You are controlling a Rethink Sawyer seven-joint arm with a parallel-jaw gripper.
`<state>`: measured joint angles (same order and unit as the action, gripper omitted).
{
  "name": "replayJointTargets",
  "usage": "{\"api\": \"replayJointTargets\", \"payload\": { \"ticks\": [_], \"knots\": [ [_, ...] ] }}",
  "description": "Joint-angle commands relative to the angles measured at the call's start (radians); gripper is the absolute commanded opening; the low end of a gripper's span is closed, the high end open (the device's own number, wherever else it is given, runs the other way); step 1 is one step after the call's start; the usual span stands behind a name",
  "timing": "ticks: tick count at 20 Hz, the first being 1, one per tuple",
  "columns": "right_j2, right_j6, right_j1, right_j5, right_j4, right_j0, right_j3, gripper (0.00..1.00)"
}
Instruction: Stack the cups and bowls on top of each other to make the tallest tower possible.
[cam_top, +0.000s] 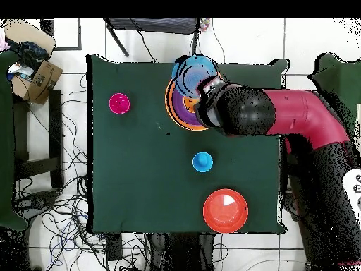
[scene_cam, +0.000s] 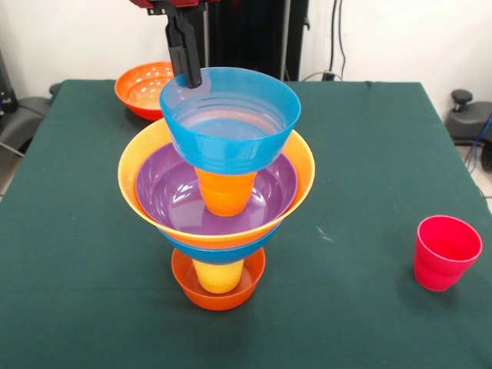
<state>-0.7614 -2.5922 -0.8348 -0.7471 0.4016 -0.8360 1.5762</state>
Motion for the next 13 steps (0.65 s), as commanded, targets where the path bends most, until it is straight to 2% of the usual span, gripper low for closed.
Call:
{"api": "replayJointTargets", "payload": {
  "ticks": [1,13],
  "knots": [
    [0.041,0.149,0.021,-0.009,0.059,0.022,0.076,0.0],
    [0.039,0.161,0.014,-0.017,0.069,0.022,0.095,0.0]
  ]
}}
